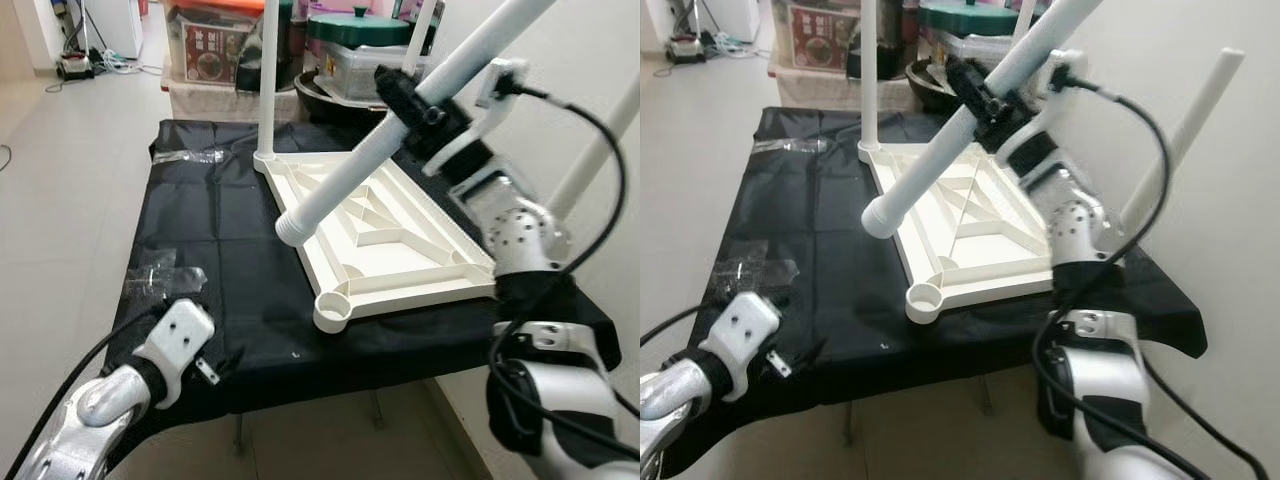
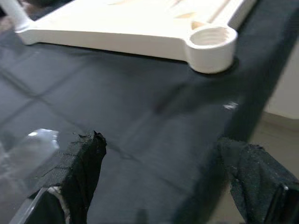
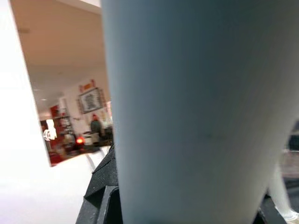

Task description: Building children table

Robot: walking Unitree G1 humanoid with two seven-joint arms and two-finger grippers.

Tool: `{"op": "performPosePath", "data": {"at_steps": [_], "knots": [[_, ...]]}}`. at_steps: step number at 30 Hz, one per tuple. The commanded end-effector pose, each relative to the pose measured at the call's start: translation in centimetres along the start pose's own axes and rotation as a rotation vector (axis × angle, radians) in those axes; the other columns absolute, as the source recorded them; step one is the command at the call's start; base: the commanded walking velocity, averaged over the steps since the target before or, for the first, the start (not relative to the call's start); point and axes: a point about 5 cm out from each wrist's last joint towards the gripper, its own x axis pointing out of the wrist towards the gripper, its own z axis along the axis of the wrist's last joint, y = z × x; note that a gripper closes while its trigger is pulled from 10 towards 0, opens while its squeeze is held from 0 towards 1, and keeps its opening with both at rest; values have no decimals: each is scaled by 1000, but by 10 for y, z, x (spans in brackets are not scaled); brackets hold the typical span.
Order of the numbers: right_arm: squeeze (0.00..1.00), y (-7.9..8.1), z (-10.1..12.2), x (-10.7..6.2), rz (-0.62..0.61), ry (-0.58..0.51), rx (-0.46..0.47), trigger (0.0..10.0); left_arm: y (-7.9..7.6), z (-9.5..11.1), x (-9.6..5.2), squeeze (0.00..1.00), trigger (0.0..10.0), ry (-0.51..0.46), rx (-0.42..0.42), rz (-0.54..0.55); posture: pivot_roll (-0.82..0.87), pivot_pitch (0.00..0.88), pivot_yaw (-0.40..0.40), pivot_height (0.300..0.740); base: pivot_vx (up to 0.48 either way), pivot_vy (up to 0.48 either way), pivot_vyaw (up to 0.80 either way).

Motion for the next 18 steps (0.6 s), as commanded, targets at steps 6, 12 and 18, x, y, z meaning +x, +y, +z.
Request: {"op": "performPosePath", "data": {"at_steps": [6, 12, 18], "knots": [[0, 2, 1, 4, 32, 12, 27, 0, 1, 9, 1, 0, 10000, -44, 36, -25, 135, 0, -156, 740, 0, 0, 0], [0, 16, -19, 5, 94, 64, 65, 0, 16, 19, 9, 0, 10000, -70, 101, -29, 128, 0, -148, 740, 0, 0, 0], [0, 29, -31, 6, 147, 93, 95, 0, 33, 25, 18, 0, 10000, -69, 143, 30, 117, 0, -136, 740, 0, 0, 0]]}}
